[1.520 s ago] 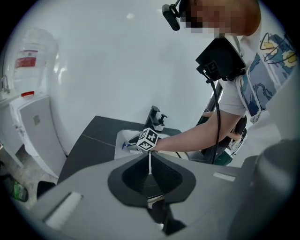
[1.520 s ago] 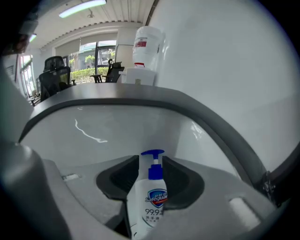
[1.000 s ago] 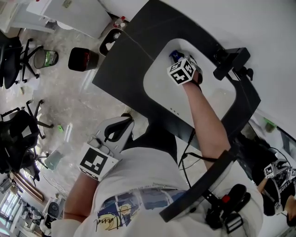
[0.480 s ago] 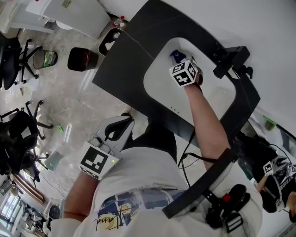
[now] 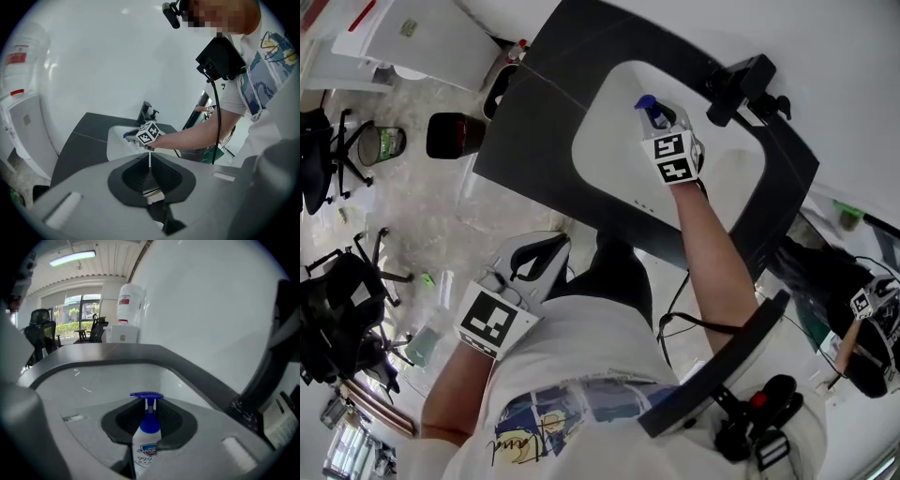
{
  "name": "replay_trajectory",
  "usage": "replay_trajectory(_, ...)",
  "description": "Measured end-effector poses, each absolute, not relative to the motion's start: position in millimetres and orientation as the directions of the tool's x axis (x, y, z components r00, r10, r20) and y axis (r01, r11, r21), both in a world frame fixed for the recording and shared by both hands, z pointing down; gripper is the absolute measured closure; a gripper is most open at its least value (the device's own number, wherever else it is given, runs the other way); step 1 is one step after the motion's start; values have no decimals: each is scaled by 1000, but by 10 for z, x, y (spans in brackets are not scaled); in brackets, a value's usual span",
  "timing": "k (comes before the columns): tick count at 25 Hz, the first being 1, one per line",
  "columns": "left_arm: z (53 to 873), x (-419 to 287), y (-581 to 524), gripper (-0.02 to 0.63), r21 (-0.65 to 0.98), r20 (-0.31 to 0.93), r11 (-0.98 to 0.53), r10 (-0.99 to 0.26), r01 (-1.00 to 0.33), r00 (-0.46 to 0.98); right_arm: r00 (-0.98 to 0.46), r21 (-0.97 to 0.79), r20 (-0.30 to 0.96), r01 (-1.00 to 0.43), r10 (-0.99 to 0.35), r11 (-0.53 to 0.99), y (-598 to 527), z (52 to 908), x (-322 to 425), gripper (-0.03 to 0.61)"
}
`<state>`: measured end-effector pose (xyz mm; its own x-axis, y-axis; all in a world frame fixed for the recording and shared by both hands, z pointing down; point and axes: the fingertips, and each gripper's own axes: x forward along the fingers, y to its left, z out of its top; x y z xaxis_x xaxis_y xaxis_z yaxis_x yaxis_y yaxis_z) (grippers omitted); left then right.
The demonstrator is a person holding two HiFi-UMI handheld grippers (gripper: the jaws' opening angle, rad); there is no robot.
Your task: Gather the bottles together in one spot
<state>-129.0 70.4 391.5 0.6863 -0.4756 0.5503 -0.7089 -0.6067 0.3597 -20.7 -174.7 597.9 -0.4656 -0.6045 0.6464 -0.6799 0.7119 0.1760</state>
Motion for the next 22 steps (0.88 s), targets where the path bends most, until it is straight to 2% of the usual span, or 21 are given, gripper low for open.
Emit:
replay_trajectory(10, 3855, -976, 847, 597, 338, 539, -733, -363, -590, 760, -478, 10, 519, -826, -709, 564, -1343, 5633, 309, 509)
replay_trajectory(22, 3743, -436, 906, 597, 327, 498, -842, -233, -430, 835, -301, -24, 372, -949, -878, 315, -1041, 4814, 1400, 509)
